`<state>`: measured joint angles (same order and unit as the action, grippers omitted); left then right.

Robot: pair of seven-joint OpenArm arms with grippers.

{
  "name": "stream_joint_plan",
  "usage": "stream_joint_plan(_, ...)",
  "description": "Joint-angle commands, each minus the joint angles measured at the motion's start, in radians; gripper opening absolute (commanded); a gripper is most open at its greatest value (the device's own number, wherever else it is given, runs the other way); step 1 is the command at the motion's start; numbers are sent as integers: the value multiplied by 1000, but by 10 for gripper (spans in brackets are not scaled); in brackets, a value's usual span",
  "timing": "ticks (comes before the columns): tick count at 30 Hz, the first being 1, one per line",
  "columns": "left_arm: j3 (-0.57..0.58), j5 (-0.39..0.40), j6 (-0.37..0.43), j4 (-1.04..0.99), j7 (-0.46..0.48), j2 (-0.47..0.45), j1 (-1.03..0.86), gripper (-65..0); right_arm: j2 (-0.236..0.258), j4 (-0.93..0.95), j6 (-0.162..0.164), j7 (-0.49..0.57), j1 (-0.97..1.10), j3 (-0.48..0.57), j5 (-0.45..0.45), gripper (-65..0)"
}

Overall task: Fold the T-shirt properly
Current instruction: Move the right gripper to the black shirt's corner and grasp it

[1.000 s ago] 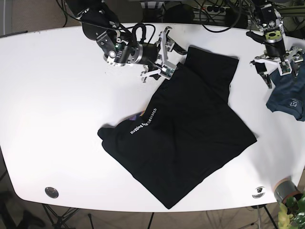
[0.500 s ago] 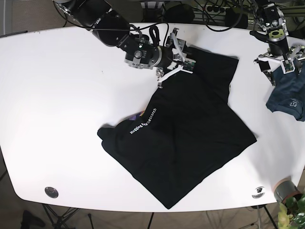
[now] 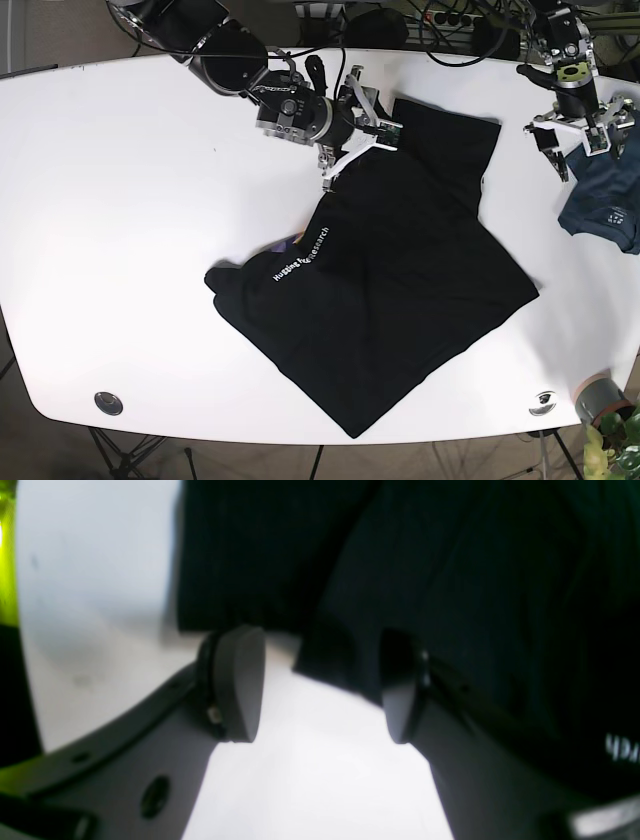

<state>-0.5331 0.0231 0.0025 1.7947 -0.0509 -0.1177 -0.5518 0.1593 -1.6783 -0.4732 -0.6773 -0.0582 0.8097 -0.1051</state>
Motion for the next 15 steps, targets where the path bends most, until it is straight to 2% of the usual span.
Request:
stream_joint_plan(1,1,1,9,14,30,-12,-3,-128,-4,-18,1,20,-12,-3,6,-300)
stream_joint_plan(8,24,1,9,14,30,-12,-3,-128,-11,-26,-2,20,28,6,6,-300)
stream_joint_plan(11,31,1,9,14,30,-12,-3,-128,-14,-21,-2,21,30,49,8,-300)
stream_joint_plan(15,29,1,9,14,30,-12,-3,-128,-46,-9,-2,34,28,73,8,-300)
